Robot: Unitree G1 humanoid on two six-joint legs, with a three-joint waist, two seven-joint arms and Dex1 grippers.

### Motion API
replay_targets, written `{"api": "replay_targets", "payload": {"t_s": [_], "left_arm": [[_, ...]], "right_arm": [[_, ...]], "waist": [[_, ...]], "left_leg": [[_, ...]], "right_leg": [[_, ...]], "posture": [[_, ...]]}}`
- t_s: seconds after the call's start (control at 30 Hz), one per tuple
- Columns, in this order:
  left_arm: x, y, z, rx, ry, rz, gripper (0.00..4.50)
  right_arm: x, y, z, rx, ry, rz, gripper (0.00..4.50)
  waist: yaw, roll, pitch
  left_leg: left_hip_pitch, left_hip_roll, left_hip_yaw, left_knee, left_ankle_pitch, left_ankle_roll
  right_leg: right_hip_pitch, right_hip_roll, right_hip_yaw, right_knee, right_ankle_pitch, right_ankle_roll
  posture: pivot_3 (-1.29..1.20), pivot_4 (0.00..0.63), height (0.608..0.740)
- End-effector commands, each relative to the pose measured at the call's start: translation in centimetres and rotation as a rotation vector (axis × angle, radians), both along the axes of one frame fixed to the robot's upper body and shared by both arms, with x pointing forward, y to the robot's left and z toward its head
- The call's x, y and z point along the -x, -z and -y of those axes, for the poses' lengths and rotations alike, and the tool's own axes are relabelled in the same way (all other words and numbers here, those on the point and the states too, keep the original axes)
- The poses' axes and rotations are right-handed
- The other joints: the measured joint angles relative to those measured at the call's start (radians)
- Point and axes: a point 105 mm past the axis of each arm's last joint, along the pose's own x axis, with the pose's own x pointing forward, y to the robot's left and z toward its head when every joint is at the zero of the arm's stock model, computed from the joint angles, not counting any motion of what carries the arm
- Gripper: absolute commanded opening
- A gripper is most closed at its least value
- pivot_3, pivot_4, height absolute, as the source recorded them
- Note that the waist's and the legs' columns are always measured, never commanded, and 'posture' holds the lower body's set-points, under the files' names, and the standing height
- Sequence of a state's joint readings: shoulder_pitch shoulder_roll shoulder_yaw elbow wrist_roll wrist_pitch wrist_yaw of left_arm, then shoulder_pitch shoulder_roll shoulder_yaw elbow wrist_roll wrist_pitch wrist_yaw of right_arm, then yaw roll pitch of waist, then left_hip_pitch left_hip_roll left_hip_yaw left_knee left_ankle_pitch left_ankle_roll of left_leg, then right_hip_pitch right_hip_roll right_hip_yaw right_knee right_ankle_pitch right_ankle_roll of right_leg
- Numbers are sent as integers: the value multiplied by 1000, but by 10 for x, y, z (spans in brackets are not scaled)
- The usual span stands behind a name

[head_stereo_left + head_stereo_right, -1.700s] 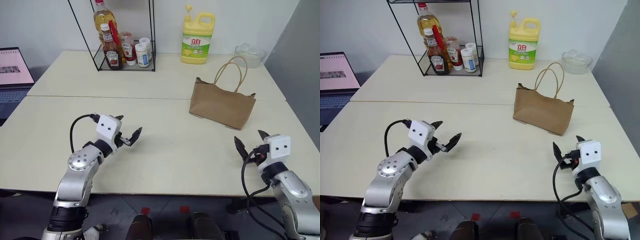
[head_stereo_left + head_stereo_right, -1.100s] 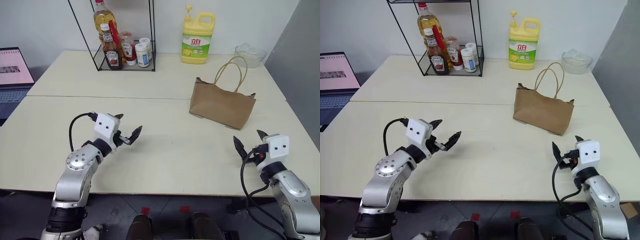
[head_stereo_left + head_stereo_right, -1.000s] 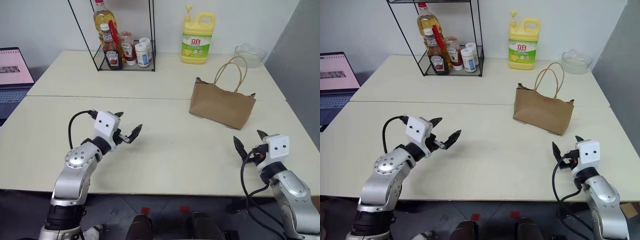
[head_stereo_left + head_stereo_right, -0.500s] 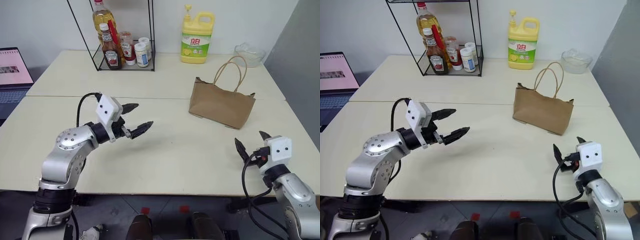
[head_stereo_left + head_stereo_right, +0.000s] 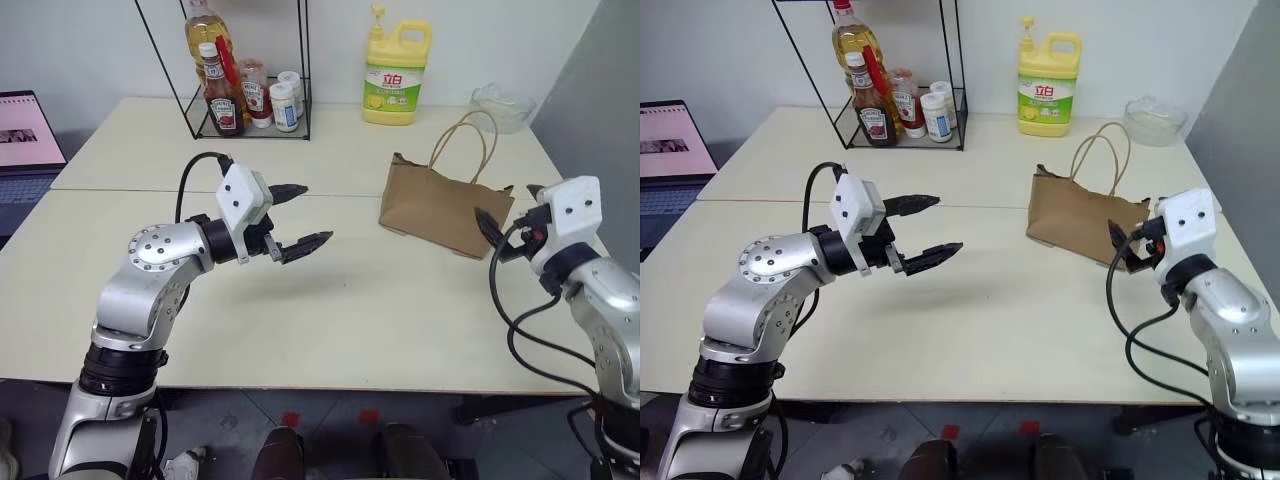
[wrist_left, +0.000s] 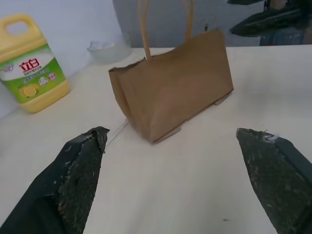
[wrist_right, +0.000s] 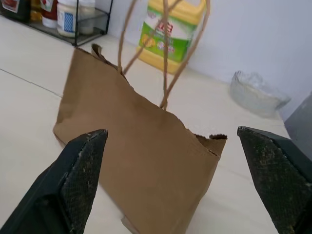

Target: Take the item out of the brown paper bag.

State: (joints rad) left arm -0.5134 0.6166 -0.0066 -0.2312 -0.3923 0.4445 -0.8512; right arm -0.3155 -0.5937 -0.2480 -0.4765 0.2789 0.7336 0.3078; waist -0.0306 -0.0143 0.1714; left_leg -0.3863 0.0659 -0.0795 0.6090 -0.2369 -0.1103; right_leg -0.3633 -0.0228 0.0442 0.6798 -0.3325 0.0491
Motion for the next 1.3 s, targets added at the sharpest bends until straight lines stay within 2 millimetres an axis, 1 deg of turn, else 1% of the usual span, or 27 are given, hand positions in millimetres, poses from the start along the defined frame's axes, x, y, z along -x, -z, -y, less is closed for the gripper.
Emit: {"api": "replay_targets", "payload": {"t_s": [0.03,0.17,0.3,0.4,0.5,0.67,0.8,1.07,1.17,1.3], "left_arm": [[3,-5,7,-2,27,41,4500],[5,-7,14,13,59,38,4500],[13,-10,14,42,104,5,4500],[17,-17,13,90,117,-13,4500],[16,-18,12,94,108,-12,4500],[16,-16,10,86,100,-11,4500],[16,-16,10,85,96,-10,4500],[15,-14,10,84,93,-14,4500],[15,-13,9,83,90,-17,4500],[15,-10,6,74,80,-18,4500]], "right_arm": [[-15,-22,4,-35,-9,29,4479],[-34,-37,3,-85,-54,12,4479],[-51,-50,4,-111,-91,-12,4479],[-59,-57,3,-129,-114,-20,4479],[-67,-66,4,-130,-119,-11,4479],[-74,-77,1,-125,-154,-19,4479],[-75,-86,-4,-126,-177,-19,4479],[-75,-97,-14,-106,-208,-24,4479],[-75,-99,-17,-93,-210,-26,3873],[-76,-100,-19,-86,-218,-23,2468]], "waist": [[-1,0,1],[-1,0,1],[-1,0,1],[-1,1,2],[-1,1,2],[-1,1,2],[-1,2,2],[-1,2,3],[-1,2,3],[-1,3,3]], "left_leg": [[0,0,0,0,0,0],[-2,0,0,0,0,0],[-9,0,0,1,0,0],[-12,0,0,2,0,0],[-12,0,0,2,0,0],[-12,0,0,2,0,0],[-12,0,0,2,0,0],[-12,0,0,2,0,0],[-12,0,0,2,0,0],[-12,0,0,2,0,0]], "right_leg": [[0,0,0,0,0,0],[-2,0,0,1,0,0],[-9,0,0,1,0,0],[-11,0,0,1,0,0],[-11,0,0,1,0,0],[-11,0,0,1,0,0],[-11,0,0,1,0,0],[-11,0,0,1,0,0],[-11,0,0,1,0,0],[-11,0,0,2,0,0]], "posture": [[0,150,740],[0,150,740],[0,150,740],[0,150,740],[0,150,740],[0,150,740],[0,150,740],[0,150,740],[0,150,740],[0,150,740]]}}
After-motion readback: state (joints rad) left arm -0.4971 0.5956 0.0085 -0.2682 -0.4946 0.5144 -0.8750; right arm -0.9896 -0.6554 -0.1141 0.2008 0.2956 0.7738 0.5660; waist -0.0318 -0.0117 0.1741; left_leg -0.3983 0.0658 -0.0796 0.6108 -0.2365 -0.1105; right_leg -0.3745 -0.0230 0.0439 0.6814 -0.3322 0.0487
